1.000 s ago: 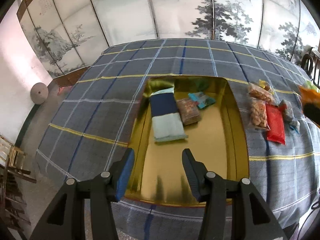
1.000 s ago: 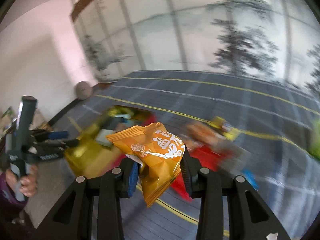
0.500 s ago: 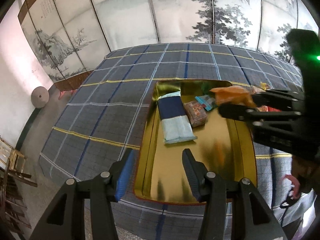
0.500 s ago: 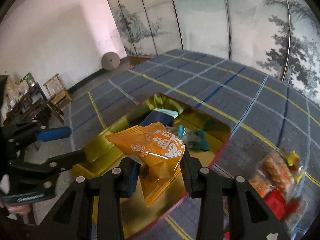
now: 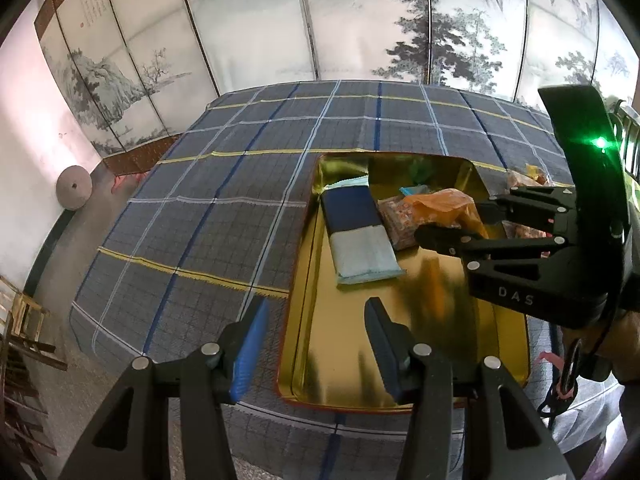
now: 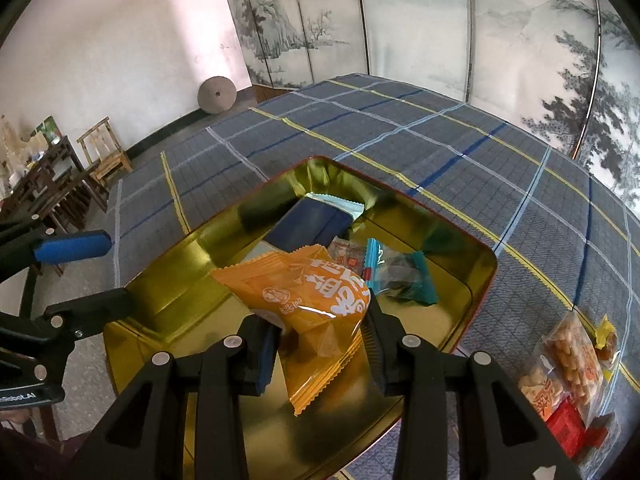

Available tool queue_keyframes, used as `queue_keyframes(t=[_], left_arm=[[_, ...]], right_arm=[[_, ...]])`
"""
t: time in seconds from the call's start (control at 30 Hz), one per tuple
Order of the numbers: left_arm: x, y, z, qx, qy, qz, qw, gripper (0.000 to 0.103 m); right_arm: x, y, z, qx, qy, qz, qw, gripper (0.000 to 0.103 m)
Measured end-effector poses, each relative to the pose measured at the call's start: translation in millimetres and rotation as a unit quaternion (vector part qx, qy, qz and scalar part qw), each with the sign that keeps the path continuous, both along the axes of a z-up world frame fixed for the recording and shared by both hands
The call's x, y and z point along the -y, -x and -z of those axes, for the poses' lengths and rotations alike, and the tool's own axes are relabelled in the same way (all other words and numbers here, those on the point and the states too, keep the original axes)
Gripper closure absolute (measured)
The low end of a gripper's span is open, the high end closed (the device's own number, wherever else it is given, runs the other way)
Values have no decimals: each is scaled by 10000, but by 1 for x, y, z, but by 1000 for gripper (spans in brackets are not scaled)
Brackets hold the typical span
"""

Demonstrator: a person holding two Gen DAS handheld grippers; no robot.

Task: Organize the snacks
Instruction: 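Lower the orange bag into the tin and open the right tool, then move the right tool to the red wrapped packet and grasp it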

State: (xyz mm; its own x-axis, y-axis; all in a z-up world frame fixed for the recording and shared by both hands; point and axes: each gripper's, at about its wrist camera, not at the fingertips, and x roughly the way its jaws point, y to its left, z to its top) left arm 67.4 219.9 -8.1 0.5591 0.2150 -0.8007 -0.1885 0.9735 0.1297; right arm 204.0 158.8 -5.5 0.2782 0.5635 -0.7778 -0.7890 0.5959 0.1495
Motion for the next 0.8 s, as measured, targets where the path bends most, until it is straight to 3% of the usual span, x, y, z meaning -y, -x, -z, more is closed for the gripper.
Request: queue_keyframes(t=[0.13, 0.23, 0.3, 0.37, 0.53, 0.7, 0.8], left_arm=[[-1, 0, 1, -8, -5, 1, 10000, 52], [-1, 0, 2, -17, 2, 4, 10000, 52], [-1, -1, 3, -37, 9, 8, 10000, 52], [-2, -2, 6, -51, 11, 4, 10000, 52], [0, -2, 8, -100, -1, 19, 9999, 52], [2, -1, 5, -83, -36, 68, 9999, 52], [5, 1, 1, -30, -48, 94, 9999, 52]], right_arm=[[-2, -1, 4, 0, 53, 7, 10000, 66], [-2, -1, 4, -7, 17, 19, 10000, 57], [0, -1, 1, 0, -71, 25, 10000, 44], [2, 0, -2, 21, -168, 24, 9999, 41], [10, 2, -15, 109, -435, 121, 9989, 39], [51, 16, -34, 321, -851, 542, 9944, 39], [104, 30, -41, 393, -1129, 1026, 9875, 39]])
